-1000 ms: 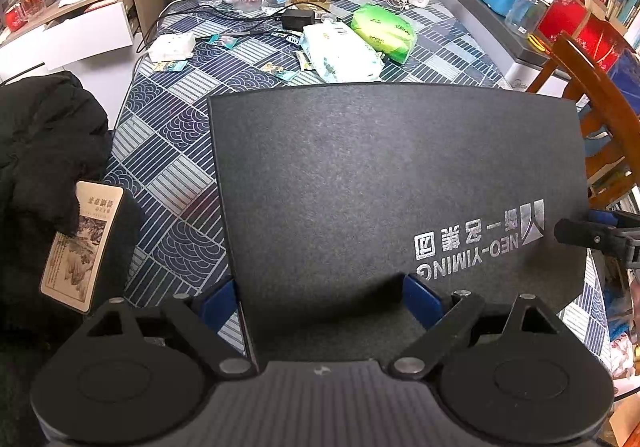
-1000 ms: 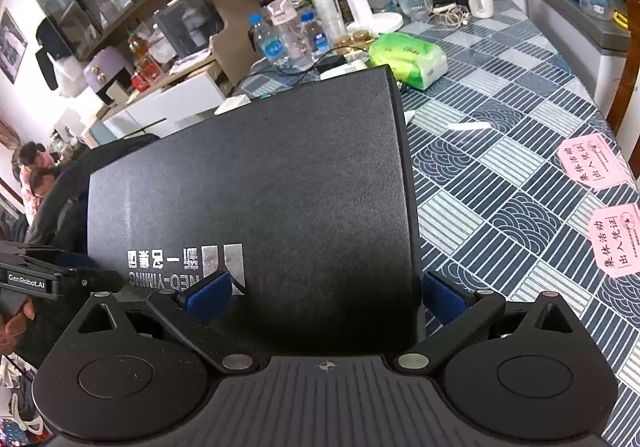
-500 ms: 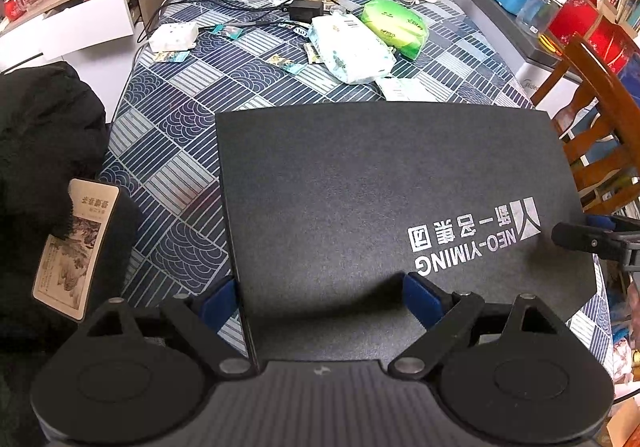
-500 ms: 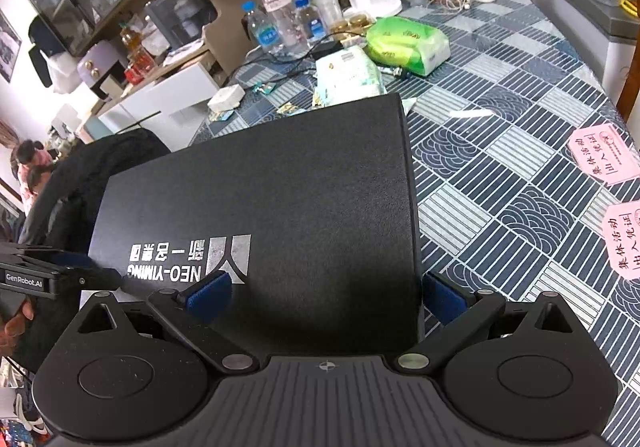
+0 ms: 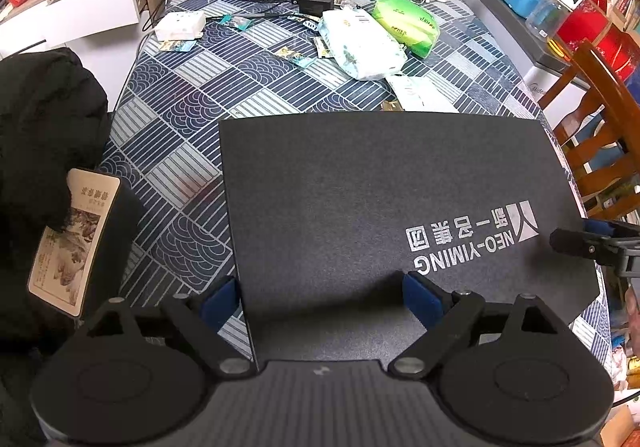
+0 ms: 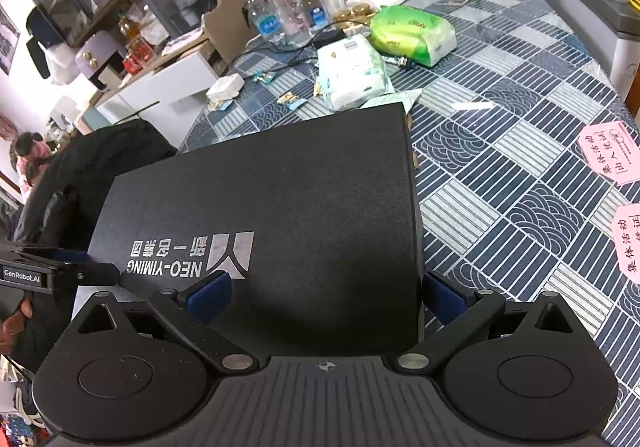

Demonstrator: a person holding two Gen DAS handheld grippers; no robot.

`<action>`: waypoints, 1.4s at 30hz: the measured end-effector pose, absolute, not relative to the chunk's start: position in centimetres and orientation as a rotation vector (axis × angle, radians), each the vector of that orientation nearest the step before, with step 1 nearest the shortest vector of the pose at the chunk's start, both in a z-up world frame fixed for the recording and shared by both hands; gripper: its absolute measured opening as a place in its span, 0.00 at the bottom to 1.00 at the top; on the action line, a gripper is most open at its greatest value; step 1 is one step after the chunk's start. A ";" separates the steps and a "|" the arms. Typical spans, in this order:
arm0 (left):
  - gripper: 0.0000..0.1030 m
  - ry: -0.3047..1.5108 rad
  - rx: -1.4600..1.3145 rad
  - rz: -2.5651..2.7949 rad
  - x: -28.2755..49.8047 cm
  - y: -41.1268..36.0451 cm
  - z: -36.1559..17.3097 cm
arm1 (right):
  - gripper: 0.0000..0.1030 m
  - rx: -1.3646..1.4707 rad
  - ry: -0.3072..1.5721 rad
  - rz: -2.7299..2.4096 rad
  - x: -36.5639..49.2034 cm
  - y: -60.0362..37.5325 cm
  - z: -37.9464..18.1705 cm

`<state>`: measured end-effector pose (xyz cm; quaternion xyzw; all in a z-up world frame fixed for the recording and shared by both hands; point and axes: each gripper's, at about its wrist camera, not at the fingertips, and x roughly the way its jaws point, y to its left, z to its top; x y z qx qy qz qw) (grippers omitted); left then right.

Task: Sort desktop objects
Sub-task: 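Press the lid down over the box rim with both grippers, then hold the lid in place on the closed box with both grippers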

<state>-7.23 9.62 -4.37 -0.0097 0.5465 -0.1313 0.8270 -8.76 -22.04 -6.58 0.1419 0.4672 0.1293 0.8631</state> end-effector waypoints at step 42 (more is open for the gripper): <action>1.00 1.205 -0.020 -0.266 -6.6 9.7 -6.5 | 1.00 0.264 1.021 0.252 -11.2 -20.8 -8.8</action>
